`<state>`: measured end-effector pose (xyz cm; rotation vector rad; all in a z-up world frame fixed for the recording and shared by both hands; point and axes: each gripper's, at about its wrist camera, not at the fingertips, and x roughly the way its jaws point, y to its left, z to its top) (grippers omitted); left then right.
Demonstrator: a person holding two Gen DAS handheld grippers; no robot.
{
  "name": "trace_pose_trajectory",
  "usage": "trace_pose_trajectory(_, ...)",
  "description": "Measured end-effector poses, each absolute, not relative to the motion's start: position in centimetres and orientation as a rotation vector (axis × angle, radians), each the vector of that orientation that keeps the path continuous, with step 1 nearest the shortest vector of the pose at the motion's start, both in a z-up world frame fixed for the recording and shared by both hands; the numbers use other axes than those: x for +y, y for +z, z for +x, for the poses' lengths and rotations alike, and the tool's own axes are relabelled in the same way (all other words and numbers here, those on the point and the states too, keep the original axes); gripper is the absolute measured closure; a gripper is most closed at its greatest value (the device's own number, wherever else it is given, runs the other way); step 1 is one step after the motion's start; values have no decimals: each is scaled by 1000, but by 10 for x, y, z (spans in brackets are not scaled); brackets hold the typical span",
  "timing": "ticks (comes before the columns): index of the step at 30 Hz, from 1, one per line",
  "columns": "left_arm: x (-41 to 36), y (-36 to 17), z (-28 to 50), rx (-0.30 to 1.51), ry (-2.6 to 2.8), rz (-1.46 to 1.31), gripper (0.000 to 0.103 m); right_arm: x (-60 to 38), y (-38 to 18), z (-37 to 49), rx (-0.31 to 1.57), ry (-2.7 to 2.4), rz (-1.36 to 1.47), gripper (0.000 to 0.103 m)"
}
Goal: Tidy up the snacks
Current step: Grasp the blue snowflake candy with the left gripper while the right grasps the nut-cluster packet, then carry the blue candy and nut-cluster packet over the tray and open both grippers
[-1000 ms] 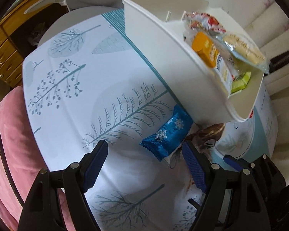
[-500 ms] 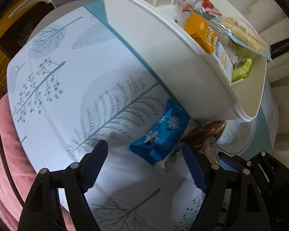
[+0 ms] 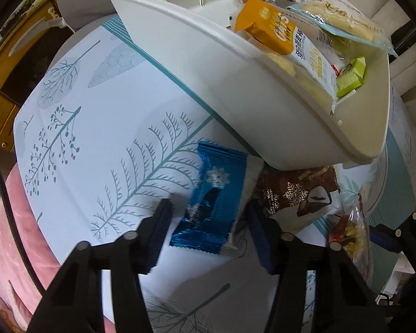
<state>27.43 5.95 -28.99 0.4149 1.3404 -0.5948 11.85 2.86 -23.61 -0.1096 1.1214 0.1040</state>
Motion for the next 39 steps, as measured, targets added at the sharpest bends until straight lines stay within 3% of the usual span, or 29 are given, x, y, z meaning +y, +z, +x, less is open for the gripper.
trace_pose_trajectory(3, 53, -290, 269, 1347, -573, 387, 70, 21, -236, 121, 1129, 119, -80, 64)
trace_pose_trajectory(10, 59, -287, 257, 1348, -421, 244, 77, 5, -235, 131, 1155, 253, -81, 64)
trace_pose_trajectory(22, 82, -231, 232, 1321, -130, -68, 79, -25, -202, 138, 1140, 583, -106, 65)
trace_pose_trajectory(30, 95, -168, 235, 1220, 5, -186, 79, -69, -161, 151, 1003, 722, -34, 65)
trace_pose_trajectory(39, 50, -131, 256, 1109, -109, -182, 79, -100, -131, 177, 815, 690, 33, 64)
